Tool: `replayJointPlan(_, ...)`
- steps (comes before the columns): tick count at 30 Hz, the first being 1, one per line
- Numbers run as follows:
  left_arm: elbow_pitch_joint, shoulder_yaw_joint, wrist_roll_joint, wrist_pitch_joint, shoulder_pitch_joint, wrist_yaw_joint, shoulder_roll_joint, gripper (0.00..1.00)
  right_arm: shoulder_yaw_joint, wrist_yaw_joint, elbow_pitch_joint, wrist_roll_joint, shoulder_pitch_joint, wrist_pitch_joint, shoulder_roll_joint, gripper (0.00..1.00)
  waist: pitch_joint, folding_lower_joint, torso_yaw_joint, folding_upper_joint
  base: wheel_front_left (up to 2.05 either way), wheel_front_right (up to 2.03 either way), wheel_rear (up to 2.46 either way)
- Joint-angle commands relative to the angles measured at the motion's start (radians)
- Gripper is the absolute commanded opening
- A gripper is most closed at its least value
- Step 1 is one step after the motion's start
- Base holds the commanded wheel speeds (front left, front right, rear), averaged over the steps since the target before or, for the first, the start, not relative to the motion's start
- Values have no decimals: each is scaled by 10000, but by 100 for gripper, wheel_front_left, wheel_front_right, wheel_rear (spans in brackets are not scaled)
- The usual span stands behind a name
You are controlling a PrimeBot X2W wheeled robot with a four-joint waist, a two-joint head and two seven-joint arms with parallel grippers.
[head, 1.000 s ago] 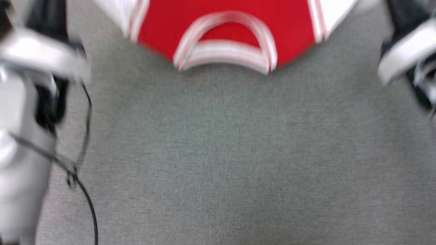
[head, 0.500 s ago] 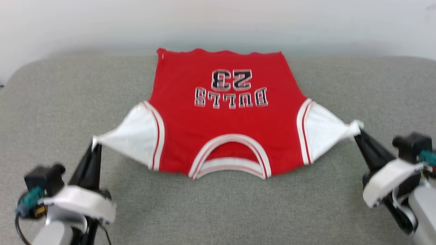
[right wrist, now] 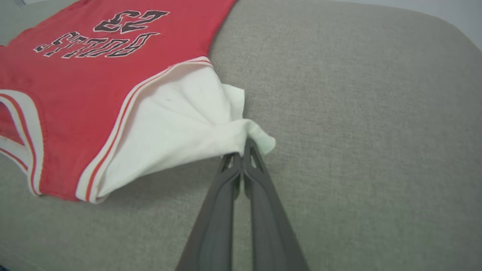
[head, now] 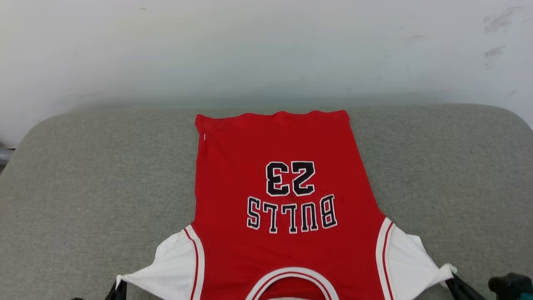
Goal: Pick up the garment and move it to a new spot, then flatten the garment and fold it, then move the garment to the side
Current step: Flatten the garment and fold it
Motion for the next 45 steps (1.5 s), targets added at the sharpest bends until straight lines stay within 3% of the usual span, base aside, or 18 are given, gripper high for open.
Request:
replayJointPlan(1, 103, 29, 2, -50, 239, 49, -17, 0, -148, -17, -126, -129, 435, 63, 65, 0, -33, 3, -10, 0, 0, 0, 0)
replayJointPlan(9, 785, 217, -220, -92, 902, -83, -390, 0, -870, -18, -62, -345, 2001, 338, 241, 0, -159, 3, -20, 0, 0, 0, 0)
replayJointPlan(16, 1067, 279, 2, -110, 776, -283, -677, 0, -1110, -18, -185, -298, 2140, 411, 465, 1, -212, 3, -25, 0, 0, 0, 0)
replayJointPlan(17, 1065, 276, 61, -112, 724, -331, -714, 0, -1168, -18, -256, -290, 2050, 442, 497, 41, -213, 3, -22, 0, 0, 0, 0)
replayJointPlan(18, 1045, 269, 111, -113, 673, -366, -749, 0, -1273, -18, -342, -274, 1939, 433, 522, 89, -212, 3, -18, 0, 0, 0, 0)
replayJointPlan(19, 1017, 269, 164, -113, 616, -419, -789, 0, -1360, -17, -437, -280, 1837, 423, 531, 100, -209, 3, -8, 0, 0, 0, 0)
replayJointPlan(26, 727, 257, 548, -104, 350, -577, -953, 0, -2579, -15, -1671, -320, 777, 543, 118, 100, -158, 3, 185, 0, 0, 0, 0)
replayJointPlan(30, 389, 202, 803, -96, 223, -576, -1038, 0, -3236, -12, -2631, -319, -384, 1195, -260, 100, -15, 3, 426, 0, 0, 0, 0)
replayJointPlan(36, -244, 0, 1202, -95, -349, -626, -1009, 0, -3055, -12, -3630, 30, -2796, 3296, -950, 100, 829, 3, 1056, 0, 0, 0, 0)
replayJointPlan(45, -878, -353, 1713, -95, -1544, -821, -1385, 0, -1815, -14, -2596, 706, -6459, 7892, -1570, 100, 2455, 3, 2108, 0, 0, 0, 0)
